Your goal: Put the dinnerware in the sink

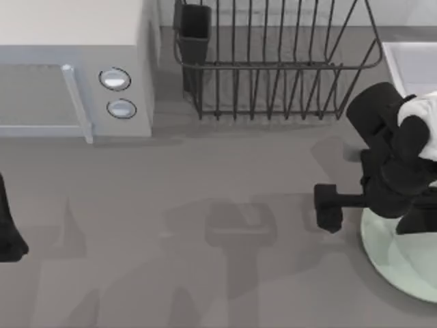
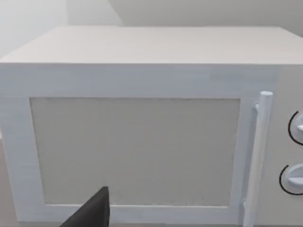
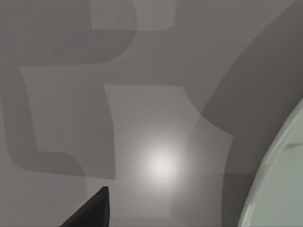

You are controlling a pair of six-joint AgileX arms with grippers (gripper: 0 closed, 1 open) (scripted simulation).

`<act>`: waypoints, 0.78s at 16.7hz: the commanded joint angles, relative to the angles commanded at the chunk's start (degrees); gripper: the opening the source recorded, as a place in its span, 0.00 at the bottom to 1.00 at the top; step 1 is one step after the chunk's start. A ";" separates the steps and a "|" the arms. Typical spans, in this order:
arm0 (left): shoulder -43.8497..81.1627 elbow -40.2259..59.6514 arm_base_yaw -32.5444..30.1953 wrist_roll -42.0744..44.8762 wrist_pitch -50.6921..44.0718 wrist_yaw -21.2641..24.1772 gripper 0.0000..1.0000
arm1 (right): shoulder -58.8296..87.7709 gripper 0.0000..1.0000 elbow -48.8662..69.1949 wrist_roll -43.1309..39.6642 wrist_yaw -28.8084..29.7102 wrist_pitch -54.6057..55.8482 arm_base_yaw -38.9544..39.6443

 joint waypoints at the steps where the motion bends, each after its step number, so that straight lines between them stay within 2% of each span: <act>1: 0.00 0.00 0.00 0.00 0.00 0.00 1.00 | 0.00 1.00 0.00 0.00 0.00 0.00 0.00; 3: 0.00 0.00 0.00 0.00 0.00 0.00 1.00 | 0.00 1.00 0.00 0.00 0.00 0.00 0.00; 13: 0.00 0.00 0.00 0.00 0.00 0.00 1.00 | 0.00 0.25 0.00 0.00 0.00 0.00 0.00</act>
